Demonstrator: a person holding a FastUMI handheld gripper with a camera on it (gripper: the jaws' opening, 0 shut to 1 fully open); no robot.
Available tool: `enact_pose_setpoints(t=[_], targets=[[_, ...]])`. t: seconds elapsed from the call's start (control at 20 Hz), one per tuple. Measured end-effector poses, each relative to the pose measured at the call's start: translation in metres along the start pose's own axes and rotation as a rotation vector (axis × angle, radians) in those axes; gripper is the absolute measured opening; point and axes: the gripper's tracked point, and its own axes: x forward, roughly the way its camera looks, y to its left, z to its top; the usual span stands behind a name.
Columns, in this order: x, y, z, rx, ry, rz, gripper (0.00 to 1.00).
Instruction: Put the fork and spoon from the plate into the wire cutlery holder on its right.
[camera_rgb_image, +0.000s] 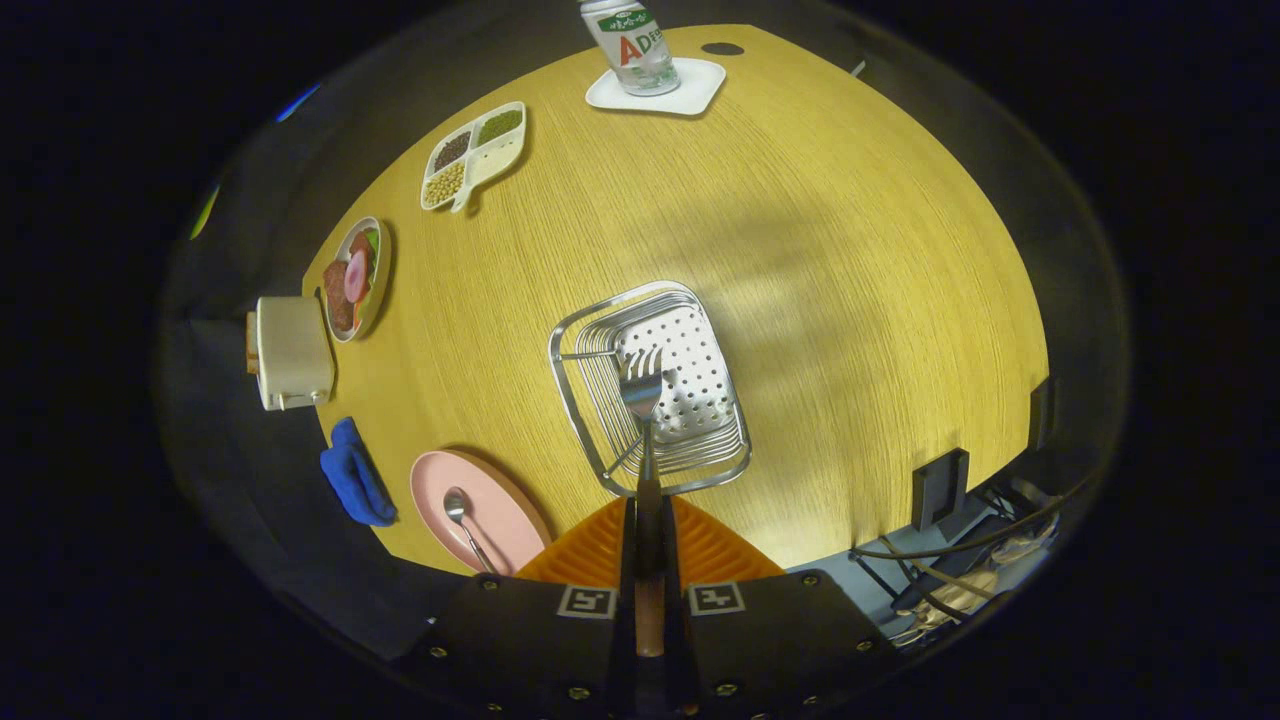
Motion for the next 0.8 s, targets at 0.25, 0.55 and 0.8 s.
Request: enact_pose_setpoints(t=[0.25,0.55,0.8], targets=[[-0.011,-0.001,-0.003,-0.003,-0.026,0.011,0.29],[-0.045,-0.008,-0.010,-0.013,-0.100,0.023,0.30],[-0.082,-0.003,-0.013,-0.094,-0.220,-0.006,0.30]])
